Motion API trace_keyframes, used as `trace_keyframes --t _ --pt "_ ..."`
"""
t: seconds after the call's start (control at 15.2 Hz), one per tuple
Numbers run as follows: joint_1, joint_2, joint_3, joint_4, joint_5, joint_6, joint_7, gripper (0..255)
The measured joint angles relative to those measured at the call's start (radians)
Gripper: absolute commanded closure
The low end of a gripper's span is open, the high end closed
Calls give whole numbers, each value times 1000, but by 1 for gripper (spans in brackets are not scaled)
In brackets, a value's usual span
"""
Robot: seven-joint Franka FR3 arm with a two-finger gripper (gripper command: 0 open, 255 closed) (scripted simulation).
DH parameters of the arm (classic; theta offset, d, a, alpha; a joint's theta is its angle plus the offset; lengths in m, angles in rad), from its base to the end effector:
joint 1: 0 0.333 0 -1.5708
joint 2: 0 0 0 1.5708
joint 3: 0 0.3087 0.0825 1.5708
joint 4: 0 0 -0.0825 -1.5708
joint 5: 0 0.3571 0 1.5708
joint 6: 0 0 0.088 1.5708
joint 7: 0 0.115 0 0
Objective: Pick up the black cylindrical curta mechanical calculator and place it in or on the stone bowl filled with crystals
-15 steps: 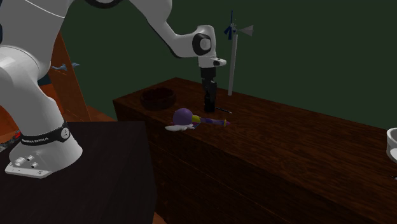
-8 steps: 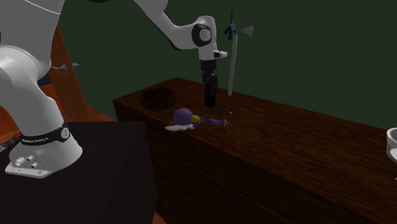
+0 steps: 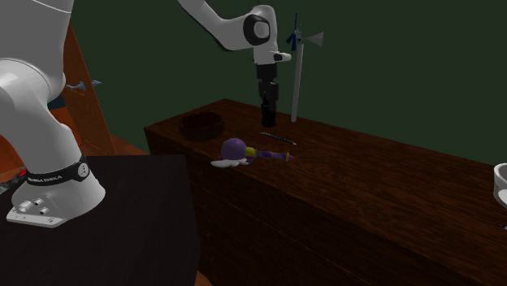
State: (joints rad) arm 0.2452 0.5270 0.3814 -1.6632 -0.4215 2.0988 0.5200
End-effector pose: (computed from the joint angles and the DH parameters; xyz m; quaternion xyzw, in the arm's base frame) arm 0.5514 0.3369 0.3161 0.9860 0.1421 0.0284 0.0820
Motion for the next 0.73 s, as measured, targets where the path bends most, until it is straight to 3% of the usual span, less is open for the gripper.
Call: trace_keyframes --t 0.73 --pt "-7 -64 20 52 39 -108 -37 255"
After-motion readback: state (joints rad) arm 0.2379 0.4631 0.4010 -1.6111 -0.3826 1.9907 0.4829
